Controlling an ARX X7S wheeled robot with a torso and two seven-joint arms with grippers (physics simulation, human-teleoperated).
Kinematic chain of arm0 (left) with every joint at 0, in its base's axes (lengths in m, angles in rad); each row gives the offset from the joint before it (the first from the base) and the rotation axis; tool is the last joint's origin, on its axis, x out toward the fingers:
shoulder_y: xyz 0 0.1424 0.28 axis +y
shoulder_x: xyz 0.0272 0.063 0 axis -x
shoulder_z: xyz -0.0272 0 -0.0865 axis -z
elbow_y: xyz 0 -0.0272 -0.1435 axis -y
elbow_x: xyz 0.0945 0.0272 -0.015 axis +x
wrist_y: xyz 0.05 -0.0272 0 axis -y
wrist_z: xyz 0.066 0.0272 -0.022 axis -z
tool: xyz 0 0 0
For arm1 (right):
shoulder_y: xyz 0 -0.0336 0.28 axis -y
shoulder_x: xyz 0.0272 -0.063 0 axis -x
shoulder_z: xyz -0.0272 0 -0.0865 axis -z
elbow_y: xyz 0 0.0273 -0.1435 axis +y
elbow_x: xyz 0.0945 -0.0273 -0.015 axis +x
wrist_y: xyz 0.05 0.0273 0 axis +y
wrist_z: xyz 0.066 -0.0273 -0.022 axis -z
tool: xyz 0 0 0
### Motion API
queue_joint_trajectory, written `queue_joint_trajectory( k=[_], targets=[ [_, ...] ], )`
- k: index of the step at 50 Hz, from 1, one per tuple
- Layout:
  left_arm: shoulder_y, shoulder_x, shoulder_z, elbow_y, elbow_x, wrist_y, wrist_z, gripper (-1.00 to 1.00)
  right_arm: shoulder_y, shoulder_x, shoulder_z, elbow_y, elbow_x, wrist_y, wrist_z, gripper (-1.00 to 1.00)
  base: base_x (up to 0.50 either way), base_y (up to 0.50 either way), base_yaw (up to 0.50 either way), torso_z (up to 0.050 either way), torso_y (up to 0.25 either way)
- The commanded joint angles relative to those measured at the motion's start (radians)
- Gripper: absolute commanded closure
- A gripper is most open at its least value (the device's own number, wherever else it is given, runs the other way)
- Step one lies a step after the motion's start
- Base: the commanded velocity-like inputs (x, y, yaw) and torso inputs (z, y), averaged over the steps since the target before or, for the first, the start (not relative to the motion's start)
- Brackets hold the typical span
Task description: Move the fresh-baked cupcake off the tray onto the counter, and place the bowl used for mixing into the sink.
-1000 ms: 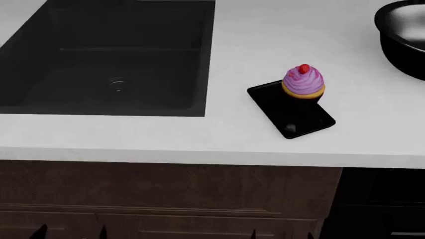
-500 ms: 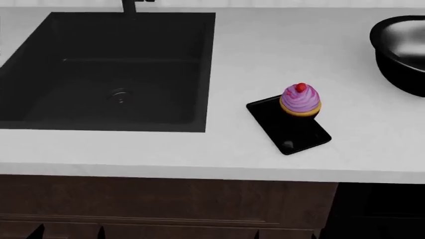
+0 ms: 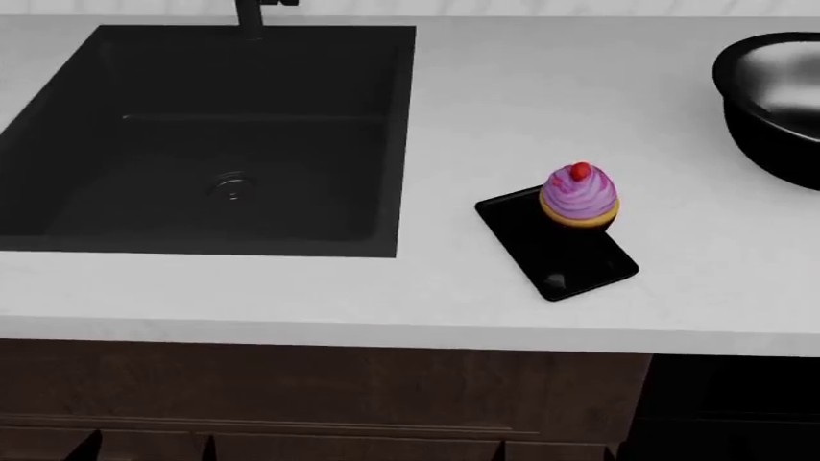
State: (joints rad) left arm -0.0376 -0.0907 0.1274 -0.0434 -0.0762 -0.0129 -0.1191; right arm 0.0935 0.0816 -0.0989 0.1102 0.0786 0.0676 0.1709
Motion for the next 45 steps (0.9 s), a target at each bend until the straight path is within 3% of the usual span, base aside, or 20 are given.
queue_joint_trajectory(
  k=[1, 4, 8, 12, 16, 18, 19, 20, 22, 24, 26, 28, 30, 40, 43, 45],
  targets=[
    [-0.019, -0.017, 0.014, -0.019, -0.003, -0.002, -0.017, -1.00, 0.036, -0.005, 0.018, 0.047, 0.050, 0.067, 0.028, -1.00, 0.00, 0.00, 0.00, 0.000, 0.000],
    [-0.008, -0.029, -0.014, 0.139, -0.043, -0.109, -0.035, -1.00, -0.004, 0.016, 0.002, -0.095, 0.038, 0.092, 0.036, -1.00, 0.00, 0.00, 0.00, 0.000, 0.000],
    [-0.036, -0.067, -0.021, 0.589, -0.103, -0.460, -0.075, -1.00, -0.010, 0.057, -0.001, -0.466, 0.036, 0.348, 0.078, -1.00, 0.00, 0.00, 0.00, 0.000, 0.000],
    [-0.288, -0.066, -0.099, 0.944, -0.240, -0.973, -0.144, -1.00, 0.080, 0.098, 0.014, -0.800, 0.062, 0.690, 0.104, -1.00, 0.00, 0.00, 0.00, 0.000, 0.000],
    [-0.542, -0.055, -0.170, 1.087, -0.332, -1.327, -0.195, -1.00, 0.234, 0.113, 0.020, -0.993, 0.084, 0.977, 0.126, -1.00, 0.00, 0.00, 0.00, 0.000, 0.000],
    [-0.696, -0.101, -0.225, 1.090, -0.561, -1.435, -0.355, -1.00, 0.365, 0.110, 0.023, -1.081, 0.100, 1.156, 0.136, -1.00, 0.00, 0.00, 0.00, 0.000, 0.000],
    [-0.789, -0.064, -0.296, 1.087, -0.640, -1.555, -0.385, -1.00, 0.429, 0.100, 0.033, -1.104, 0.112, 1.241, 0.134, -1.00, 0.00, 0.00, 0.00, 0.000, 0.000],
    [-0.825, -0.084, -0.304, 1.058, -0.716, -1.557, -0.458, -1.00, 0.485, 0.096, 0.033, -1.111, 0.116, 1.297, 0.138, -1.00, 0.00, 0.00, 0.00, 0.000, 0.000],
    [-0.975, -0.166, -0.290, 0.929, -1.016, -1.557, -0.758, -1.00, 0.561, 0.088, 0.038, -1.115, 0.125, 1.373, 0.137, -1.00, 0.00, 0.00, 0.00, 0.000, 0.000],
    [-1.130, -0.194, -0.288, 0.785, -1.316, -1.547, -1.058, -1.00, 0.650, 0.077, 0.073, -1.114, 0.138, 1.448, 0.124, -1.00, 0.00, 0.00, 0.00, 0.000, 0.000],
    [-1.200, -0.214, -0.236, 0.752, -1.552, -1.532, -1.228, -1.00, 0.694, 0.079, 0.083, -1.108, 0.146, 1.470, 0.116, -1.00, 0.00, 0.00, 0.00, 0.000, 0.000],
    [-1.181, -0.213, -0.222, 0.784, -1.546, -1.516, -1.232, -1.00, 0.638, 0.073, 0.096, -1.069, 0.137, 1.375, 0.118, -1.00, 0.00, 0.00, 0.00, 0.000, 0.000],
    [-1.104, -0.206, -0.248, 0.856, -1.475, -1.491, -1.155, -1.00, 0.558, 0.082, 0.088, -1.041, 0.128, 1.260, 0.112, -1.00, 0.00, 0.00, 0.00, 0.000, 0.000],
    [-1.100, -0.224, -0.226, 0.856, -1.465, -1.461, -1.149, -1.00, 0.557, 0.084, 0.088, -1.041, 0.135, 1.258, 0.117, -1.00, 0.00, 0.00, 0.00, 0.000, 0.000],
    [-1.117, -0.237, -0.251, 0.831, -1.539, -1.422, -1.194, -1.00, 0.589, 0.069, 0.147, -1.094, 0.159, 1.339, 0.100, -1.00, 0.00, 0.00, 0.00, 0.000, 0.000],
    [-1.113, -0.247, -0.268, 0.831, -1.508, -1.412, -1.177, -1.00, 0.598, 0.060, 0.173, -1.109, 0.179, 1.363, 0.079, -1.00, 0.00, -0.25, 0.00, 0.000, 0.000]
  ],
)
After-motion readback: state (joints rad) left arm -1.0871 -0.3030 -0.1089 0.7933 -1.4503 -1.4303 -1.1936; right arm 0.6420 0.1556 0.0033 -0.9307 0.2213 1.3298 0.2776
